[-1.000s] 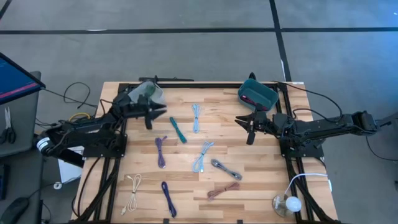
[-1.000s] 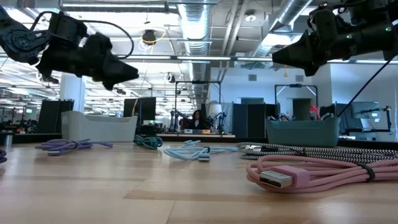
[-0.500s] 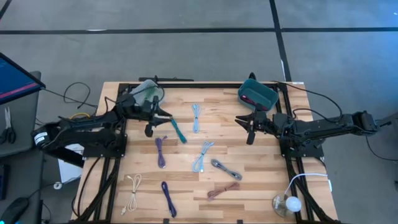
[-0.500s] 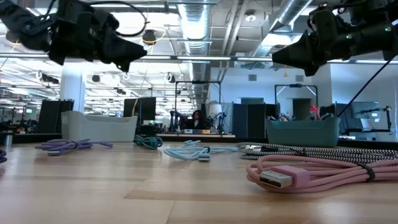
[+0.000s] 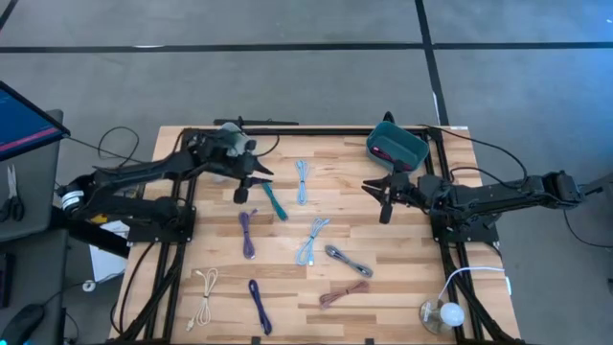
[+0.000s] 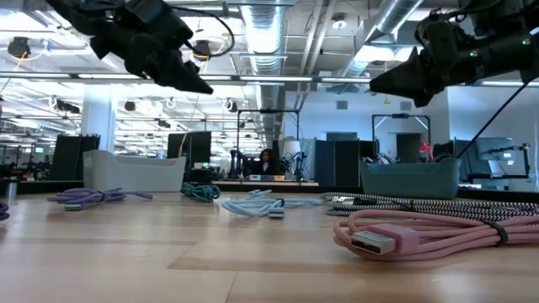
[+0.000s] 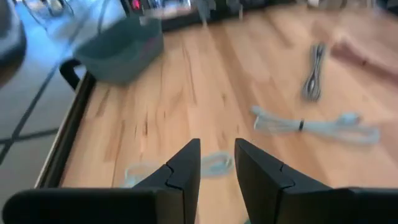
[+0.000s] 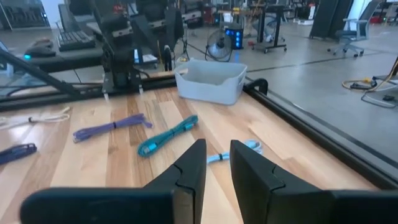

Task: Pick & Place USB Port
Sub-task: Put the blue black charger cable into the green bin

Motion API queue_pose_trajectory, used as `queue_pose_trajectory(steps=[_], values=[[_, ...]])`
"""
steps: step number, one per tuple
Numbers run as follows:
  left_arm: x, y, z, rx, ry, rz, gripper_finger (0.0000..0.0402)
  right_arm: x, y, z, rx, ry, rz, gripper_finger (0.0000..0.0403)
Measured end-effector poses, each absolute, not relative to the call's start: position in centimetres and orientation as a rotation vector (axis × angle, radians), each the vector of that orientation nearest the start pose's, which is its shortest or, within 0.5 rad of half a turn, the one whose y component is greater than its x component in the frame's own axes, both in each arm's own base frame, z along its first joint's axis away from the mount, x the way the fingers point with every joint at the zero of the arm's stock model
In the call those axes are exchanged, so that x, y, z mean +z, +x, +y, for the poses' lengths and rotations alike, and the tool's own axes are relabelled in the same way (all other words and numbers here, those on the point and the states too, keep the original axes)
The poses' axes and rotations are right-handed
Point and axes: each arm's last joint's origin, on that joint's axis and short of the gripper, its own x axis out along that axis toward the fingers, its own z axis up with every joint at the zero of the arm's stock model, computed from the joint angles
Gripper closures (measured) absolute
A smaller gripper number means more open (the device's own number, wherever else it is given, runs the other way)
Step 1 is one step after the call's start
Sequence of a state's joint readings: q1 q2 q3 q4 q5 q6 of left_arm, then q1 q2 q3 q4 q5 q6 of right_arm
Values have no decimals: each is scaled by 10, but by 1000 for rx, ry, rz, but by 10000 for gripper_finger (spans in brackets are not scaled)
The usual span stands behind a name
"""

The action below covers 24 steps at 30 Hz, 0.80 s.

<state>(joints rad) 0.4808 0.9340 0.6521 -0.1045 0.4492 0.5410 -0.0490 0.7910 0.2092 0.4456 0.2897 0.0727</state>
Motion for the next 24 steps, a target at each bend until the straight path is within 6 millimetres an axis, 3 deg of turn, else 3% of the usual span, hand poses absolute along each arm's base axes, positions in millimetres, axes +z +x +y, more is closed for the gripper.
queue_pose_trajectory(steps=[5,14,17,24], values=[[258,200,77,-77,468,467,302,193,166,-16,-344,62,127,337],[238,225,43,-100,852,633,302,193,166,-20,-366,63,126,337],[236,228,35,-101,853,645,302,193,165,-22,-379,64,126,337],[230,233,33,-46,651,665,293,193,165,-24,-394,66,125,337]])
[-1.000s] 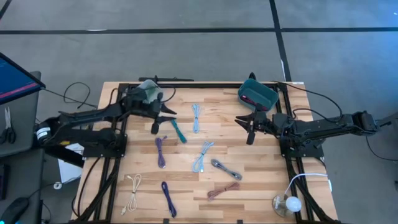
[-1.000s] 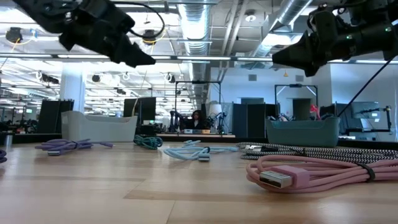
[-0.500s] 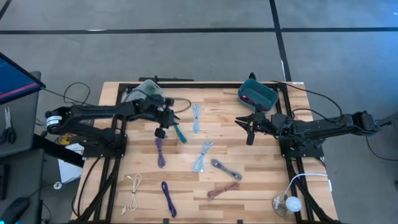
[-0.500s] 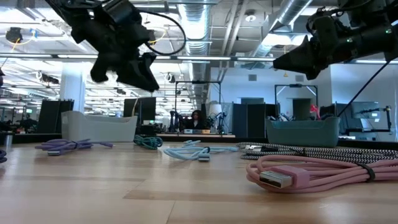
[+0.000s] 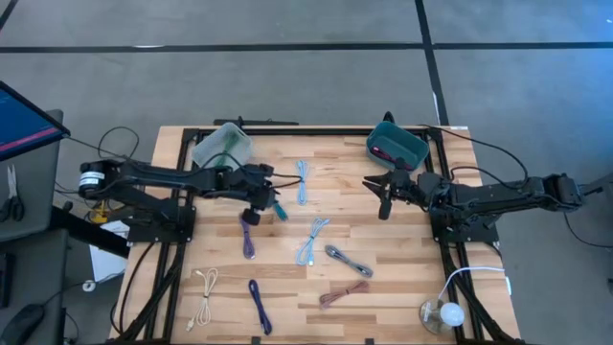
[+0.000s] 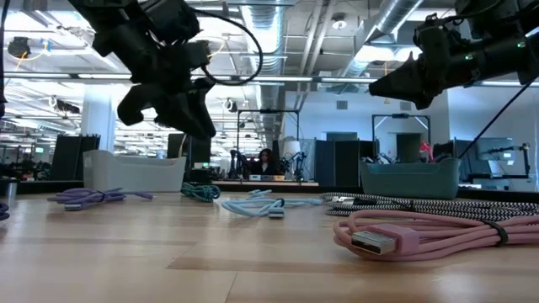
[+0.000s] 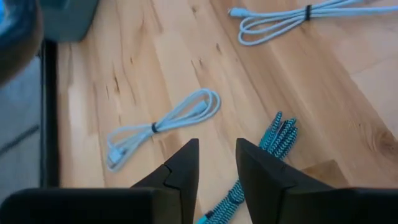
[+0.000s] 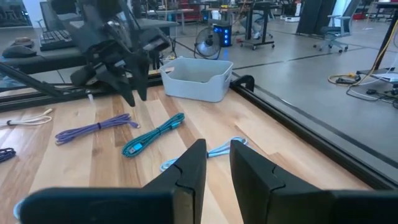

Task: Pick & Place USB Port
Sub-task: Put the blue black charger cable into the green bin

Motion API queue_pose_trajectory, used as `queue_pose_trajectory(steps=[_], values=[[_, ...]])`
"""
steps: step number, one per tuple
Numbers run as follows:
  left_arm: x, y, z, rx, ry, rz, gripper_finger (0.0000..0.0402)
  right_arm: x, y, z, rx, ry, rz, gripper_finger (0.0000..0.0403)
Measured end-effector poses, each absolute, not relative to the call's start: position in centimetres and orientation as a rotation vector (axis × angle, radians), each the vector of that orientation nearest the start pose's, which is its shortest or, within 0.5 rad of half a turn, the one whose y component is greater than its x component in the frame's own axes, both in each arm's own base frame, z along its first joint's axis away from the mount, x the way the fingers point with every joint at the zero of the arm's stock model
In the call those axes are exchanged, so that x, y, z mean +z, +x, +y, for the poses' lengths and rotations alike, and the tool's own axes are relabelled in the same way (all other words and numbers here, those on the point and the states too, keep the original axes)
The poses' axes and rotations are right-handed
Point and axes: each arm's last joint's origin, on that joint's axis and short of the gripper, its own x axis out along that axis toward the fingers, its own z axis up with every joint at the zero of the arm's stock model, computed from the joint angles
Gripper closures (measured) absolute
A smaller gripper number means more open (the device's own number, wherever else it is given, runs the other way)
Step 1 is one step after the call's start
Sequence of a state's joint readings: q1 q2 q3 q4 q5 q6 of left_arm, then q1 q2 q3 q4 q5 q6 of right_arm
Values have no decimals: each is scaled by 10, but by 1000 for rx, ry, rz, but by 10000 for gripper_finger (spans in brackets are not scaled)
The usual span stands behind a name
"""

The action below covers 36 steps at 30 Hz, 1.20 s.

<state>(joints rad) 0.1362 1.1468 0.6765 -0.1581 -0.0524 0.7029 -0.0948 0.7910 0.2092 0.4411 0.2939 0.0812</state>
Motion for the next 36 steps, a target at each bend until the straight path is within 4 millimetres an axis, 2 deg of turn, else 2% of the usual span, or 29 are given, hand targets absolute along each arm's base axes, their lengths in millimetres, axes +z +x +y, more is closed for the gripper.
queue_pose_trajectory(steps=[9,14,19,27,36], values=[[207,244,34,-68,587,762,244,193,165,-24,-395,117,115,337],[196,249,33,-114,565,799,234,193,165,-24,-395,117,115,337],[184,254,32,-171,464,827,234,193,165,-24,-393,117,116,337],[165,262,33,-187,475,887,244,193,165,-24,-392,117,117,337],[154,273,45,-150,422,853,266,191,165,-24,-393,115,135,337]])
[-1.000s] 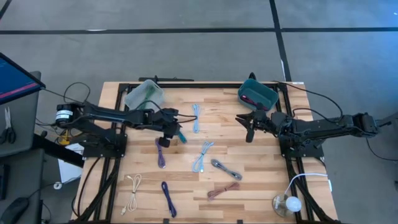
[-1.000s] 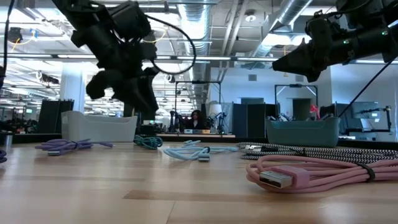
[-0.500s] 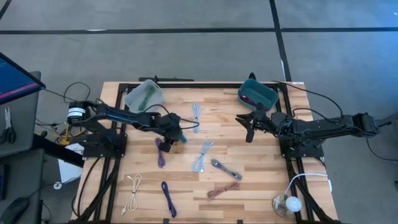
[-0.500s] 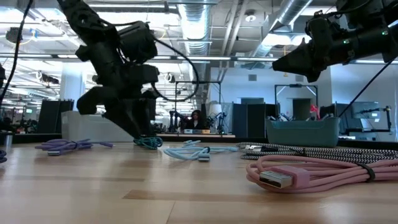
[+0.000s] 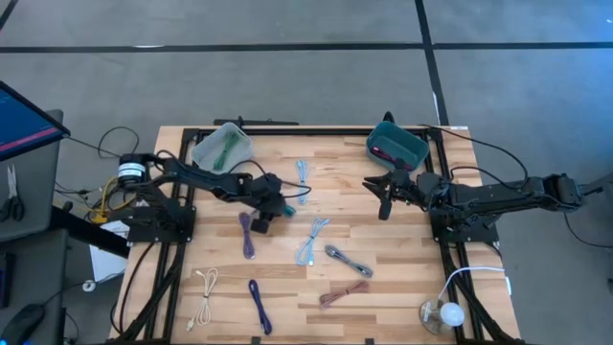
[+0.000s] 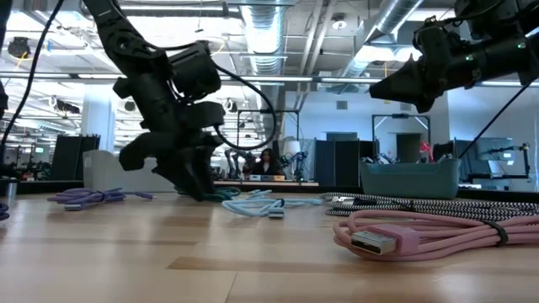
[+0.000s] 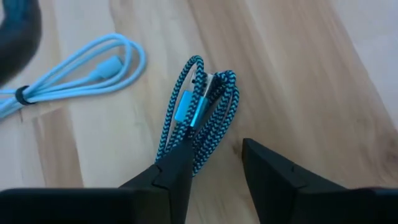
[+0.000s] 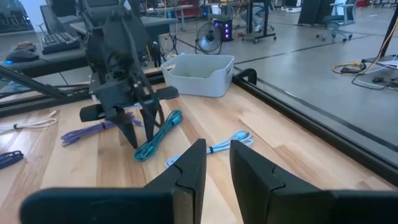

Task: Pick & Place USB Port
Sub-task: Put the blue black charger cable into the green bin

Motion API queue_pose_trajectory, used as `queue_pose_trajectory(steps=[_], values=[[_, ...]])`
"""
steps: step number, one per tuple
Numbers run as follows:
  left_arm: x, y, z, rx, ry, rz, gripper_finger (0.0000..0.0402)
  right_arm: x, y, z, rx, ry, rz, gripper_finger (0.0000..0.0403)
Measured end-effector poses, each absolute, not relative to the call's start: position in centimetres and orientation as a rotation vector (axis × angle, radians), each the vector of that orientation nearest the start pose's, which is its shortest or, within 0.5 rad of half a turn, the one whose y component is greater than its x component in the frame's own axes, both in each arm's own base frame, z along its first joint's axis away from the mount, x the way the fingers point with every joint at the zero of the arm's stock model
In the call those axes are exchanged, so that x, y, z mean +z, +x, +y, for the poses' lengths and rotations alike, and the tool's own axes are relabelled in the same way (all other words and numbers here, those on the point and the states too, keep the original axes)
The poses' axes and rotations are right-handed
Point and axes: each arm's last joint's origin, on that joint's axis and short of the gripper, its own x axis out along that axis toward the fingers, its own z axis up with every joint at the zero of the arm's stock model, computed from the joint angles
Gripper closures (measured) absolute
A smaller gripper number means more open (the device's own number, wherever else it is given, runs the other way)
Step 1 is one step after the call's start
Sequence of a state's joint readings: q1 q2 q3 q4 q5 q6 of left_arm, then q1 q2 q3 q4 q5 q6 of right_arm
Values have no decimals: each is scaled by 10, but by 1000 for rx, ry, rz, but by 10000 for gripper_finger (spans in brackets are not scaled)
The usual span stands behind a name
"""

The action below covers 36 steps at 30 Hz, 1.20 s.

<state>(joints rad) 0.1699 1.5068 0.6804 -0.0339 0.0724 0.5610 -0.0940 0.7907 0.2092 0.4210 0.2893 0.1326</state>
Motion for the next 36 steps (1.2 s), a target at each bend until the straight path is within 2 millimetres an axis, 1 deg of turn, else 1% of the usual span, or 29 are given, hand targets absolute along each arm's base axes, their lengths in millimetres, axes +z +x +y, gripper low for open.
queue_pose_trajectory(steps=[4,10,13,17,24,30,36], values=[[152,275,50,-111,364,835,301,191,165,-24,-393,114,142,337],[147,278,55,-30,316,847,384,191,165,-24,-393,114,142,337],[147,280,54,-14,289,831,392,191,165,-24,-393,114,142,337],[159,279,49,-7,291,764,395,190,165,-24,-393,114,145,337],[200,268,47,53,319,606,395,190,165,-24,-393,114,146,337],[237,253,45,94,341,448,395,189,164,-24,-393,112,165,337],[277,238,43,116,367,197,396,187,164,-24,-396,102,187,337]])
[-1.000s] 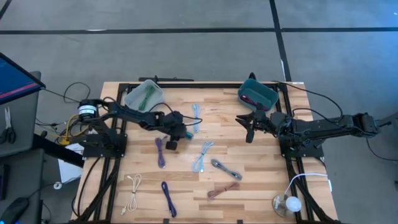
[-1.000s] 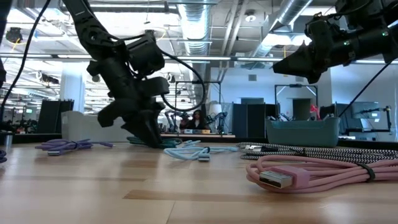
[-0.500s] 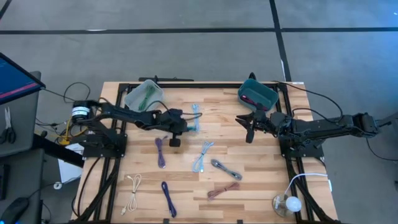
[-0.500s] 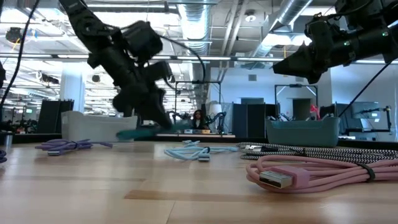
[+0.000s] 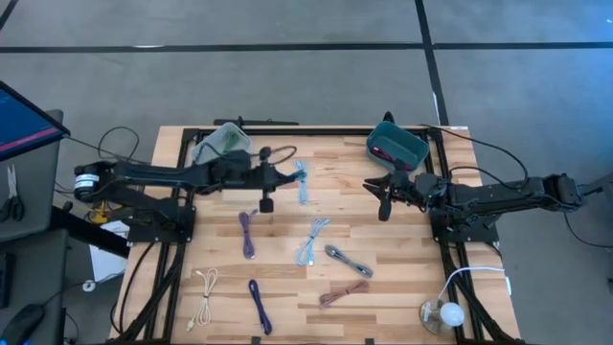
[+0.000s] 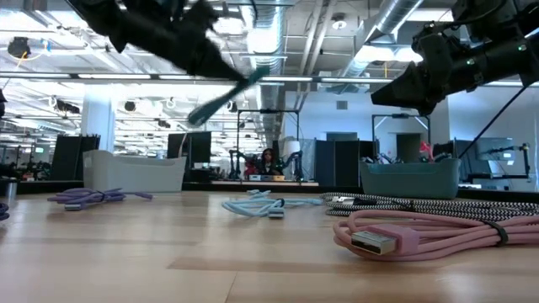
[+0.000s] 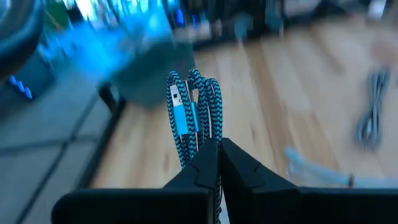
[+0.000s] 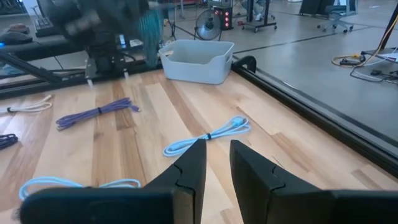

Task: Pick & Place USB Port
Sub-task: Put the blue black charger cable into the green bin

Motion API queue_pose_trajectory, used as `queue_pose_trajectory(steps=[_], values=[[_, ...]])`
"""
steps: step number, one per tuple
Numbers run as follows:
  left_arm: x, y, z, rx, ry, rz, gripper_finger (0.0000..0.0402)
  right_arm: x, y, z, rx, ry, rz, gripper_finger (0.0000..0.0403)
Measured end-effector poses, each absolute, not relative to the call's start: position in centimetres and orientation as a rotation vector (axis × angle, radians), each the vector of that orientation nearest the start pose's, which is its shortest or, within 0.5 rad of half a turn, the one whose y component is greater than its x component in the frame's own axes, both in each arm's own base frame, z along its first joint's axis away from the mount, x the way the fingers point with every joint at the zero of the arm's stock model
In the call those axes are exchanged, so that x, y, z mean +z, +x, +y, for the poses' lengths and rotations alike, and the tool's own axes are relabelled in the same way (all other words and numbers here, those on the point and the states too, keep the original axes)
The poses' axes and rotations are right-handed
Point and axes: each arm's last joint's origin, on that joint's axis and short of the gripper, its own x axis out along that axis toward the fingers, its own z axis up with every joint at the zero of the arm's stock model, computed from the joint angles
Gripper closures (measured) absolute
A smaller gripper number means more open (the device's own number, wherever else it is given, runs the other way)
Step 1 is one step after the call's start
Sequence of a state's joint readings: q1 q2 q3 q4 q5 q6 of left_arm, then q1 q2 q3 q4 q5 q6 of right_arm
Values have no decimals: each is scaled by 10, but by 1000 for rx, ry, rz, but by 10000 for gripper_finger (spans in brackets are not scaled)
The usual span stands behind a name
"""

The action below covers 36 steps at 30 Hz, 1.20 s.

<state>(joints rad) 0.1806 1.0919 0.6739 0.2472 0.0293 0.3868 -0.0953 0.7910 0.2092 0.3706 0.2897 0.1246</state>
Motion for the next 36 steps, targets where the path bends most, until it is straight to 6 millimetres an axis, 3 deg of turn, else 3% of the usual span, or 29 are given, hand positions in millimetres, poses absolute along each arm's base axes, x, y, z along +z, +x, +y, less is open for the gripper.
queue_pose_trajectory(steps=[5,15,23,30,36], values=[[296,235,43,49,411,17,396,187,164,-25,-402,103,186,337],[295,236,63,1,342,-101,396,193,174,-22,-371,72,77,329],[287,239,68,-57,285,-172,396,186,197,-17,-335,4,-13,255],[287,246,68,-86,264,-246,396,181,232,-18,-333,-7,-13,173],[284,250,69,-93,245,-251,396,184,278,-17,-317,-62,6,170]])
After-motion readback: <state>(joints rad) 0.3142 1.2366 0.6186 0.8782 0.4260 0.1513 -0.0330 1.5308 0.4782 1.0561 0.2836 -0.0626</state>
